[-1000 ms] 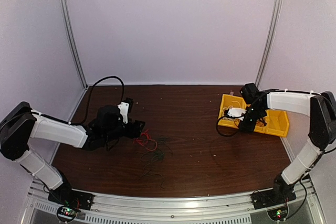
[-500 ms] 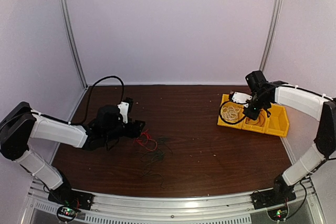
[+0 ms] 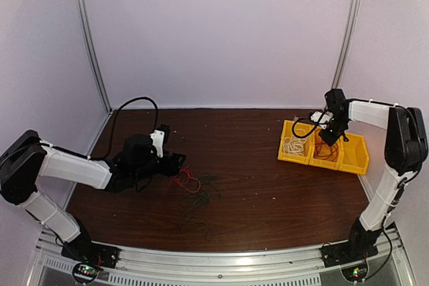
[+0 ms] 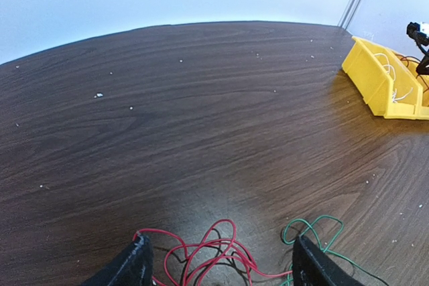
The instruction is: Untangle the cables
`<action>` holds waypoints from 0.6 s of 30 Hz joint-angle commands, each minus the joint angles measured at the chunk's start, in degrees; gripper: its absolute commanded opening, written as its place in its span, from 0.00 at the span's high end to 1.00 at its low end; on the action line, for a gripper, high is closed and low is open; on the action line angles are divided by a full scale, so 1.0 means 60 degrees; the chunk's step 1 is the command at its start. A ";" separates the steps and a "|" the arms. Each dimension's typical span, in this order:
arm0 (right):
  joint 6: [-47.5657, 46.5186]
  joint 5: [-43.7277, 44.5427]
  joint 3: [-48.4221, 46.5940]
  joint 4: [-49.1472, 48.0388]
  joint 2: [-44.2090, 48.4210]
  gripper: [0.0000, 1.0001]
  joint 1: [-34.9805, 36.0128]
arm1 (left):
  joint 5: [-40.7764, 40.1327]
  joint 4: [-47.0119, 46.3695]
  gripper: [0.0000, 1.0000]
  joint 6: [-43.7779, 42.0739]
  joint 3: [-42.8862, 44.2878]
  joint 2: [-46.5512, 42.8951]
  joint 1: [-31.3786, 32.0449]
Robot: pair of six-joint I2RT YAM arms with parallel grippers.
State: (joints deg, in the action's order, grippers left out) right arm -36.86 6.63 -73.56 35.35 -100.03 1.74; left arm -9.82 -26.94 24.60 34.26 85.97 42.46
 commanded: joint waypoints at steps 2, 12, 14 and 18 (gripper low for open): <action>0.0803 -0.0836 -0.0549 -0.0026 -0.0672 1.00 -0.0007 | 0.0107 -0.0389 0.28 0.0063 -0.0043 -0.0034 -0.0061; 0.1031 -0.0946 -0.0560 0.0445 -0.0223 0.79 -0.0092 | -0.0214 0.0208 0.27 -0.0137 -0.0004 -0.0481 -0.0060; 0.1105 -0.1074 -0.0739 0.0821 0.0281 0.72 -0.0053 | -0.0291 0.0401 0.26 -0.0145 -0.0033 -0.0570 -0.0060; 0.1113 -0.1090 -0.1228 0.1658 0.1227 0.57 0.0364 | -0.0486 0.1062 0.25 0.0034 0.0009 -0.0557 -0.0074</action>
State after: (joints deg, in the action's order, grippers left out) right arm -31.14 1.06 -76.51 40.23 -100.07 1.96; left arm -10.85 -24.01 24.53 34.24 83.61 42.46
